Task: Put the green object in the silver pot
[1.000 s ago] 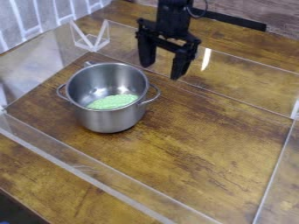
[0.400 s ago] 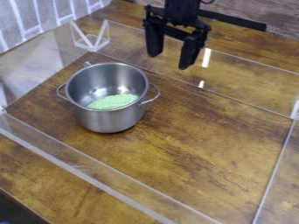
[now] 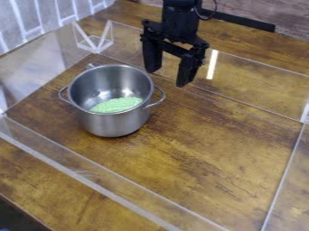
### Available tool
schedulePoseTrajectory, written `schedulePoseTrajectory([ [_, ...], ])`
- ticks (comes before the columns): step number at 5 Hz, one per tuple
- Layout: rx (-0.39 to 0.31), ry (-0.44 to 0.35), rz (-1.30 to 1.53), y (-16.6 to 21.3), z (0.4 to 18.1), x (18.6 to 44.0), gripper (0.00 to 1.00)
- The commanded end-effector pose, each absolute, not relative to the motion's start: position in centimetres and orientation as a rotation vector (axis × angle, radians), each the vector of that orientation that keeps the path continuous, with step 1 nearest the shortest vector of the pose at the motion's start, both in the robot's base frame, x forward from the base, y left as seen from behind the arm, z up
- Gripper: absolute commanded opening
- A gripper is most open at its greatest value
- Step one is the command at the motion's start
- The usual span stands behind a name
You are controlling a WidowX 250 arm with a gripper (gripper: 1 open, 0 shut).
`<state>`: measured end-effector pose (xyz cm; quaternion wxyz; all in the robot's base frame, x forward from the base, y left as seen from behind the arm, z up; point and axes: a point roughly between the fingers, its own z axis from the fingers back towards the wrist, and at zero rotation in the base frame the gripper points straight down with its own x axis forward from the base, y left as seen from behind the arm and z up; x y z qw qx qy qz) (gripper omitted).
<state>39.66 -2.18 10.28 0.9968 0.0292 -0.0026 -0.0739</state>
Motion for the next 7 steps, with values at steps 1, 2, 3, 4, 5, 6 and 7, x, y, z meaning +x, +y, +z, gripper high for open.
schedulePoseTrajectory([
  [1, 0.072, -0.099, -0.227, -2.7, 12.8, 41.1, 1.0],
  [2, 0.082, -0.103, -0.225, -2.9, 12.5, 42.0, 1.0],
  [3, 0.075, -0.09, -0.186, -3.1, 12.0, 42.1, 1.0],
  [4, 0.079, -0.082, -0.144, -2.8, 12.1, 42.2, 1.0],
  [5, 0.083, -0.074, -0.126, -1.6, 11.8, 42.4, 1.0],
  [6, 0.089, -0.068, -0.113, -0.4, 11.6, 42.5, 1.0],
  [7, 0.087, -0.062, -0.133, 0.2, 10.8, 42.2, 1.0],
])
